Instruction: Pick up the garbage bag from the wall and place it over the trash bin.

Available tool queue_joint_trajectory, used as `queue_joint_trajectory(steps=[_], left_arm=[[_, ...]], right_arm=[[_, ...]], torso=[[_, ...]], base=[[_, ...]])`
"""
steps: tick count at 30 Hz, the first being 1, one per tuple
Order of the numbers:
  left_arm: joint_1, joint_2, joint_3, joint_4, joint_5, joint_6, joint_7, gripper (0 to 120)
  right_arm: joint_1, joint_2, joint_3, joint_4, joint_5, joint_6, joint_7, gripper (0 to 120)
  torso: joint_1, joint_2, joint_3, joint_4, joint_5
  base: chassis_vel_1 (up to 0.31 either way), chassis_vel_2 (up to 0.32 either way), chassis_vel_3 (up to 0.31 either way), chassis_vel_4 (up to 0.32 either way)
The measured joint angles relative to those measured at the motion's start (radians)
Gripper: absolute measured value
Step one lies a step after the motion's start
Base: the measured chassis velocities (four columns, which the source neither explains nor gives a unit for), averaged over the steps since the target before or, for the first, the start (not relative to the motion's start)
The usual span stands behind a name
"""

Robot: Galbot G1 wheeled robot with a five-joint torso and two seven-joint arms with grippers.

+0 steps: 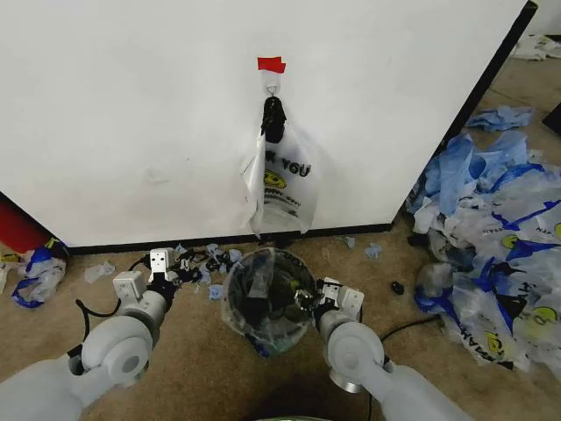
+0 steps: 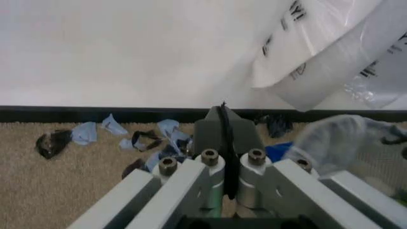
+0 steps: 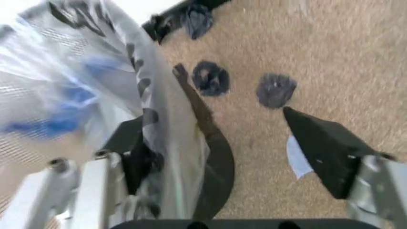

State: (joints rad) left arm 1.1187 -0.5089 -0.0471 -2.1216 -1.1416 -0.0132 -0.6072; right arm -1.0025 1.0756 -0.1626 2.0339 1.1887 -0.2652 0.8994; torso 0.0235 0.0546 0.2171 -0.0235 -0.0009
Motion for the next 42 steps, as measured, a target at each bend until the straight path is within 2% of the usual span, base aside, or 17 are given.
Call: queue_joint_trajectory(steps=[5,13,15,16,17,18,19,22,23,24,25,28,32,34,38,40,42], left_arm=[[0.001,-0.007,-0.006,-0.02,0.008,-0.009,-0.017,0],[0.008,-0.021,-0.029,-0.05,0.036,-0.06,-0.018,0],[0.008,-0.031,-0.038,-0.056,0.062,-0.089,0.01,0],[0.014,-0.046,-0.048,-0.055,0.106,-0.129,0.062,0],[0.016,-0.051,-0.051,-0.052,0.12,-0.143,0.082,0],[0.022,-0.067,-0.064,-0.036,0.162,-0.183,0.139,0],[0.022,-0.067,-0.064,-0.036,0.162,-0.183,0.139,0],[0.03,-0.095,-0.101,0.02,0.263,-0.256,0.254,10],[0.033,-0.098,-0.108,0.027,0.275,-0.264,0.267,11],[0.047,-0.107,-0.135,0.05,0.307,-0.285,0.305,18],[0.047,-0.107,-0.135,0.05,0.307,-0.285,0.305,18],[0.074,-0.129,-0.176,0.074,0.324,-0.297,0.324,30],[0.127,-0.181,-0.27,0.102,0.325,-0.295,0.393,48],[0.137,-0.187,-0.283,0.105,0.325,-0.295,0.406,51],[0.2,-0.221,-0.372,0.105,0.296,-0.281,0.501,69],[0.211,-0.231,-0.394,0.102,0.289,-0.278,0.523,73],[0.235,-0.251,-0.432,0.093,0.276,-0.272,0.561,81]], right_arm=[[-0.014,-0.033,0.032,0.075,-0.009,0.004,-0.007,97],[-0.048,-0.096,0.075,0.177,-0.092,0.068,-0.088,100],[-0.07,-0.121,0.096,0.195,-0.2,0.132,-0.168,100],[-0.092,-0.141,0.135,0.178,-0.359,0.227,-0.272,100],[-0.096,-0.145,0.148,0.167,-0.396,0.256,-0.298,100],[-0.113,-0.16,0.211,0.113,-0.537,0.368,-0.4,100],[-0.113,-0.16,0.211,0.113,-0.537,0.368,-0.4,100],[-0.149,-0.198,0.355,0.043,-0.661,0.529,-0.586,100],[-0.154,-0.202,0.374,0.038,-0.665,0.543,-0.605,100],[-0.175,-0.217,0.44,0.022,-0.673,0.595,-0.67,100],[-0.175,-0.217,0.44,0.022,-0.673,0.595,-0.67,100],[-0.226,-0.228,0.566,-0.007,-0.672,0.689,-0.766,100],[-0.338,-0.22,0.729,-0.038,-0.604,0.801,-0.916,100],[-0.363,-0.214,0.757,-0.044,-0.581,0.816,-0.949,100],[-0.458,-0.17,0.864,-0.091,-0.467,0.882,-1.135,100],[-0.483,-0.156,0.884,-0.098,-0.427,0.891,-1.185,100],[-0.524,-0.134,0.912,-0.104,-0.352,0.901,-1.266,100]], torso=[[0.0,0.0,0.0,-0.0002,-0.0002],[0.0,0.0,0.0,-0.0001,-0.0002],[0.0,0.0,0.0,-0.0001,-0.0001],[0.0,0.0,0.0,-0.0002,-0.0003],[0.0,0.0,0.0,-0.0001,-0.0003],[0.0,0.0,0.0,0.0001,0.0001],[0.0,0.0,0.0,0.0001,0.0001],[0.0,0.0,0.0,-0.0002,0.0001],[0.0,0.0,0.0,-0.0002,0.0001],[0.0,0.0,0.0,-0.0002,-0.0002],[0.0,0.0,0.0,-0.0002,-0.0002],[0.0,0.0,0.0,0.0002,-0.0004],[0.0,0.0,0.0,-0.0003,-0.0003],[0.0,0.0,0.0,-0.0002,-0.0007],[0.0,0.0,0.0,0.0,-0.0002],[0.0,0.0,0.0,0.0,0.0001],[0.0,0.0,0.0,-0.0003,0.0]], base=[[0.0,0.0,0.0,0.0],[0.0,0.0,0.0,0.0],[0.0,0.0,0.0,0.0],[0.0,0.0,0.0,0.0],[0.0,0.0,0.0,0.0],[0.0,0.0,0.0,0.0],[0.0,0.0,0.0,0.0],[0.0,0.0,0.0,0.0],[0.0,0.0,0.0,0.0],[0.0,0.0,0.0,0.0],[0.0,0.0,0.0,0.0],[0.0,0.0,0.0,0.0],[0.0,0.0,0.0,0.0],[0.0,0.0,0.0,0.0],[0.0,0.0,0.0,0.0],[0.0,0.0,0.0,0.0],[0.0,0.0,0.0,0.0]])
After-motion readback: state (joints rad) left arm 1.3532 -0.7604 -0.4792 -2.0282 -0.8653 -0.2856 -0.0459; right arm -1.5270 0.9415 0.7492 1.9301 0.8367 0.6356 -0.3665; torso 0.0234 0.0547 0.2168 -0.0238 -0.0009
